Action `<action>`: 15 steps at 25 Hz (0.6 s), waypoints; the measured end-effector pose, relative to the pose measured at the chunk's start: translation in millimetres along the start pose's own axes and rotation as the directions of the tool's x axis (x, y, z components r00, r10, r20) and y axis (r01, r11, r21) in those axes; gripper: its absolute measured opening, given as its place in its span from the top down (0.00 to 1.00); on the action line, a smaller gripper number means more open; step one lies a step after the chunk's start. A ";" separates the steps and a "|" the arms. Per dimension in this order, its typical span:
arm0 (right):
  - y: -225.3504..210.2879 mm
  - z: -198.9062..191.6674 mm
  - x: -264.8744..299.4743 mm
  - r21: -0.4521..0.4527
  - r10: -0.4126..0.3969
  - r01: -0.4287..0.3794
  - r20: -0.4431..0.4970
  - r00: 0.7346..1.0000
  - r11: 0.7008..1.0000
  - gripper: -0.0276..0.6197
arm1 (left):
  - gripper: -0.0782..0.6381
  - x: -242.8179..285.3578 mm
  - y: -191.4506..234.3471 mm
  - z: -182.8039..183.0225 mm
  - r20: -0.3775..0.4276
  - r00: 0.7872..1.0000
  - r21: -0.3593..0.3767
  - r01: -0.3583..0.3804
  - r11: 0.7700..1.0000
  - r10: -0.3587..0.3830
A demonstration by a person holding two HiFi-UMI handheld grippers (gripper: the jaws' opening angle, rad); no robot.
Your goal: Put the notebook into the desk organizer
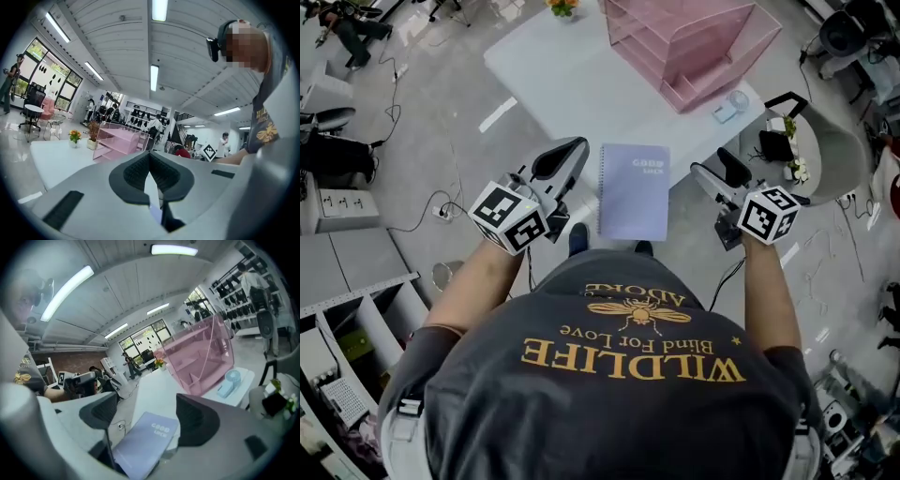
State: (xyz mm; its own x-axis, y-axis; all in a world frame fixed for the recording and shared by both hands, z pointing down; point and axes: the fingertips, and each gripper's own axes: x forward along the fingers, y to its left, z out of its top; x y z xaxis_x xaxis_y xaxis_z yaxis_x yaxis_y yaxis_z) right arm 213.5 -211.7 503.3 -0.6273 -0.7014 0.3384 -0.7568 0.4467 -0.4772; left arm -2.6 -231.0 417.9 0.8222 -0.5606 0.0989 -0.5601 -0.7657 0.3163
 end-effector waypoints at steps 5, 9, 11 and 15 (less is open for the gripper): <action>-26.6 -93.5 24.9 0.115 -0.010 0.033 -0.197 0.980 0.993 0.36 | 0.90 8.4 15.1 -30.4 -0.044 0.999 -0.025 0.021 0.999 -0.022; -33.0 -162.5 39.3 0.190 0.010 0.058 -0.337 0.941 0.980 0.36 | 0.90 16.4 28.1 -52.1 -0.071 0.996 -0.038 0.045 0.998 -0.048; -33.8 -188.5 45.0 0.233 0.030 0.065 -0.381 0.924 0.970 0.36 | 0.90 20.6 30.5 -62.1 -0.083 0.995 -0.047 0.056 0.997 -0.060; -36.9 -217.6 61.3 0.303 0.069 0.069 -0.423 0.904 0.950 0.37 | 0.90 28.2 32.0 -78.1 -0.099 0.992 -0.068 0.069 0.995 -0.076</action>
State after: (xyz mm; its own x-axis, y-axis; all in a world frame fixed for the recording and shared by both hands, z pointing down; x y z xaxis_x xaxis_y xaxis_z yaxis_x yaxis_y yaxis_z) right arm 163.1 -150.3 718.1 -0.6969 -0.3679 0.6156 -0.7069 0.2075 -0.6762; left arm 10.6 -246.7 504.5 0.8684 -0.4667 0.1678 -0.4935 -0.7793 0.3861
